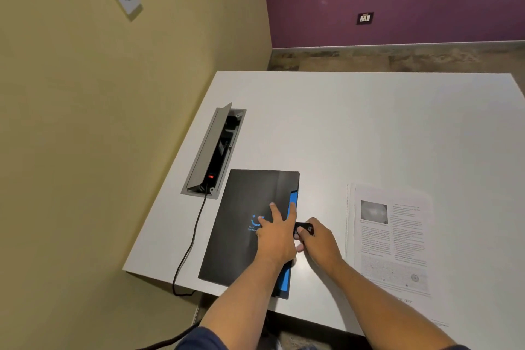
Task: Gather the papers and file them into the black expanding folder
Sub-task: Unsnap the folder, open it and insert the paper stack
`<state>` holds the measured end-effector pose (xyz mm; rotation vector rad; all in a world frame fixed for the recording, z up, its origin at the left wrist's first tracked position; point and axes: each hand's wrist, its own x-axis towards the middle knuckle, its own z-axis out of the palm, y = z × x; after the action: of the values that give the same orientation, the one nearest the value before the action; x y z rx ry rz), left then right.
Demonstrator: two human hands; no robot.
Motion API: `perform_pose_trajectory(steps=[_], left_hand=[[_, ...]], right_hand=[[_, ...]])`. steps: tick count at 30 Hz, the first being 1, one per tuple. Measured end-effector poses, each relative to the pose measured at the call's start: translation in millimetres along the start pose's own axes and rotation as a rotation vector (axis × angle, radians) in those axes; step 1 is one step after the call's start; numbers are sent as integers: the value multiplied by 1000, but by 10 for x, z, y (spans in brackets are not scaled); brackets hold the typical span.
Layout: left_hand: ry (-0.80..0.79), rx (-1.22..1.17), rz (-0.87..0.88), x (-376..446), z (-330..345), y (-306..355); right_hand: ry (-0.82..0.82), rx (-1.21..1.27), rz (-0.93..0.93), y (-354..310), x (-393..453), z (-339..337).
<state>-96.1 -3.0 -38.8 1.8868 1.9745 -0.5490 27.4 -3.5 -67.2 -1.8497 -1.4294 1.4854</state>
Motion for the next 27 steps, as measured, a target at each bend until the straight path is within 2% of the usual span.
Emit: perform_pose_trajectory(steps=[3,10,15,20,27], left_hand=[[16,113,22,60,-162,26],[76,172,47,-9,-836,60],[165,-23,2,-32,-1280,-111],[128,-261,-6,11,-1557,-300],[92,-449,-8,-38,-1731,-469]], right_hand=[[-23,129,5,-70,-29,-60],[1,322,103,-150,-12,-272],[-12,395,145,-101,1,-542],[-46,383,156,-85,46,-803],[-50,444,212,-46,36,-1070]])
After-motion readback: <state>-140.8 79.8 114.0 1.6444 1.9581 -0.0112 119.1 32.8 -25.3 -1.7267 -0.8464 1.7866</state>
